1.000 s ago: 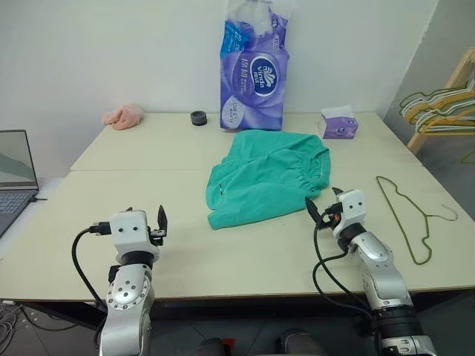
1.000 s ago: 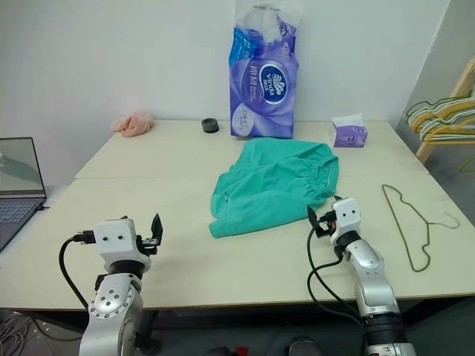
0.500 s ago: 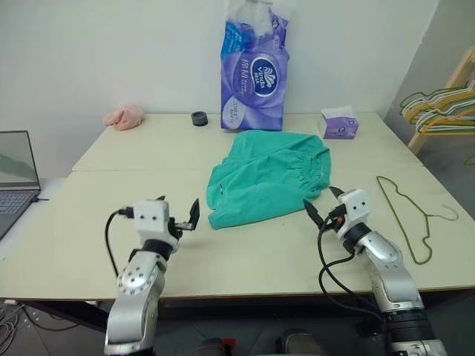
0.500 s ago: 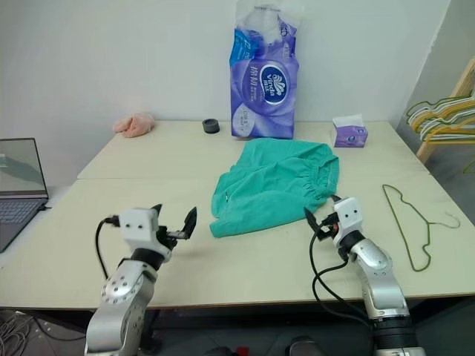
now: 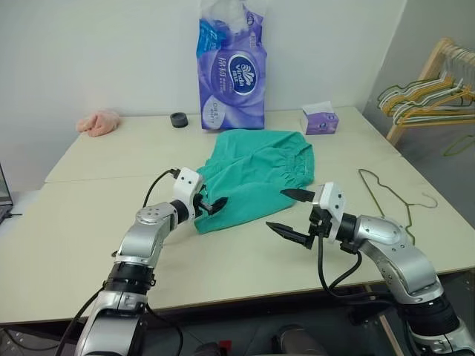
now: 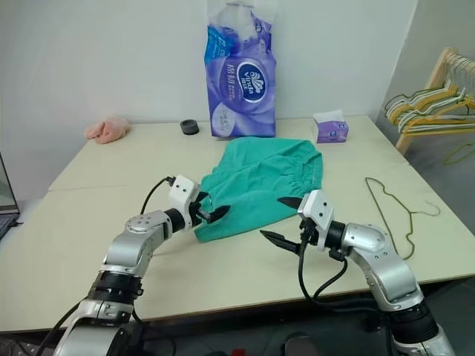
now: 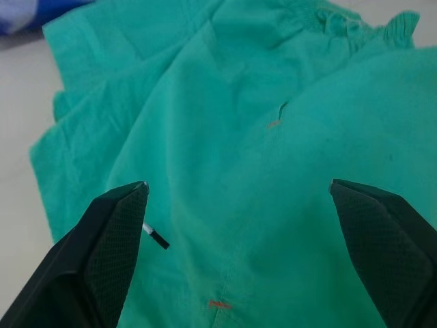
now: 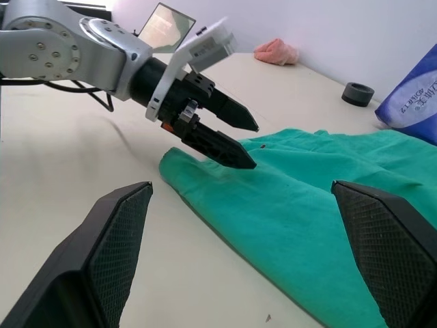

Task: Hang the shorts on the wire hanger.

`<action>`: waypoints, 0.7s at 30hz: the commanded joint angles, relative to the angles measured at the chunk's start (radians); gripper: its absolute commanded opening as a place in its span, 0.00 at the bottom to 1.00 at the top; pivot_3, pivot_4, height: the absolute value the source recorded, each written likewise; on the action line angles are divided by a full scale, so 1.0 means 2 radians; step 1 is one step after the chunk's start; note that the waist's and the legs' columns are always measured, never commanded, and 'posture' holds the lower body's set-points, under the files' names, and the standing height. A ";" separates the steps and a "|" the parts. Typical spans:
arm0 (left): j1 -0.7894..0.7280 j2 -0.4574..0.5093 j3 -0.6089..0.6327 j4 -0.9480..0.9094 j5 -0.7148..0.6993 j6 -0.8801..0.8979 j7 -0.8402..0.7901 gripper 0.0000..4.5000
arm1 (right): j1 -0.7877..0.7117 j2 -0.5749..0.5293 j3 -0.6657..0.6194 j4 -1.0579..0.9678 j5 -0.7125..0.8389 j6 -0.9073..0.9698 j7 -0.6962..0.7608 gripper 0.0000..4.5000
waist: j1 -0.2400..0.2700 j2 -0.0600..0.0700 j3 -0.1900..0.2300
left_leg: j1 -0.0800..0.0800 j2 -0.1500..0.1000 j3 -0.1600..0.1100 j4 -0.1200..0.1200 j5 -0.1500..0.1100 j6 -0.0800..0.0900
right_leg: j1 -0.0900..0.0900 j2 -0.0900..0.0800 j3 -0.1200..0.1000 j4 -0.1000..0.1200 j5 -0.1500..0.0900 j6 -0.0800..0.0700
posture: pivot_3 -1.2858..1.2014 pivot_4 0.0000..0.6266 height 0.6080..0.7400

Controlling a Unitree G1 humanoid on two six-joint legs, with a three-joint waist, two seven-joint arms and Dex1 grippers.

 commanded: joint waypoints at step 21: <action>-0.010 0.042 -0.050 -0.020 0.038 -0.037 -0.138 0.05 | -0.084 -0.041 -0.038 0.084 -0.039 -0.040 0.002 1.00 | -0.016 0.000 0.000 | 0.000 0.000 -0.001 0.000 0.000 0.000 | 0.000 -0.004 0.000 0.000 0.000 0.000 | 0.41 0.02 1.00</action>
